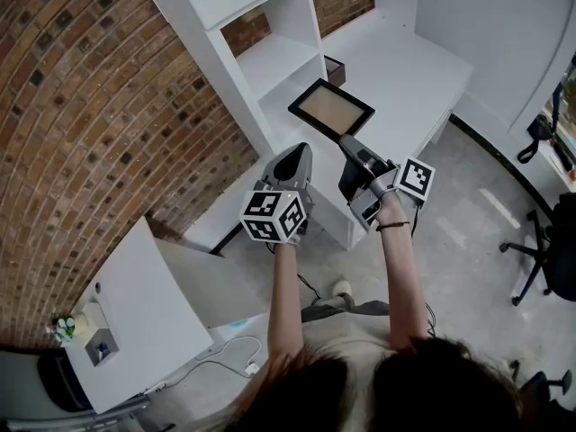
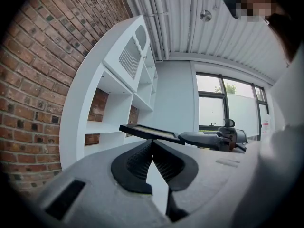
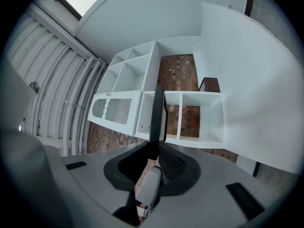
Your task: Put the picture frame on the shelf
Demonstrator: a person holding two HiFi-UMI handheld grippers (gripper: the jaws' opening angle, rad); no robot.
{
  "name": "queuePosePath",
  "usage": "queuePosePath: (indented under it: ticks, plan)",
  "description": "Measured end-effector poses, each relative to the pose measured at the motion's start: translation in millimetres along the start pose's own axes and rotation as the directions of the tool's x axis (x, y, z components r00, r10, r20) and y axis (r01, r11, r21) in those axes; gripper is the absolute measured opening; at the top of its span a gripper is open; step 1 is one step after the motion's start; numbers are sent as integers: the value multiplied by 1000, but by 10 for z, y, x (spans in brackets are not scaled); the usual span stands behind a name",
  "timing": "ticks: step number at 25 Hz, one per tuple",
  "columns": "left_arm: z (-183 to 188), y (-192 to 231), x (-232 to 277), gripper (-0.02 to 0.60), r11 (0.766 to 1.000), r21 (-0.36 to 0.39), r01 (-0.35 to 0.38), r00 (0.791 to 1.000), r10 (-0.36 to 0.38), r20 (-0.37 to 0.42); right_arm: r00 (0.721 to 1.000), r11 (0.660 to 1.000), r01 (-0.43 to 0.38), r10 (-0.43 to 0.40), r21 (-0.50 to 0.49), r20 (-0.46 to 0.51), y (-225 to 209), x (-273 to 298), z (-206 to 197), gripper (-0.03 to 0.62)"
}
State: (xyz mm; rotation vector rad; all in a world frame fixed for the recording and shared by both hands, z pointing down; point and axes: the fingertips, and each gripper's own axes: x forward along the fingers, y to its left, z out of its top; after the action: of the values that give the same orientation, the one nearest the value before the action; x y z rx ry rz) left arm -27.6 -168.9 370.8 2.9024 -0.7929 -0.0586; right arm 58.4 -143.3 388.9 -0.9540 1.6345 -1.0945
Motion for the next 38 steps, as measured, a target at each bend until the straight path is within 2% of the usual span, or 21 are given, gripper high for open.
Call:
queuePosePath:
  ticks: [12, 26, 38]
  plan:
    - [100, 440, 171, 11, 1000, 7, -23, 999, 23, 23, 1000, 1000, -11, 11, 10, -20, -130, 470, 60, 66]
    - [27, 598, 261, 11, 999, 14, -38, 999, 38, 8, 1000, 999, -22, 23, 33, -21, -240, 625, 118, 66]
    - [104, 751, 565, 11, 992, -9, -125, 992, 125, 36, 994, 999, -21, 25, 43, -104, -304, 935, 435, 66]
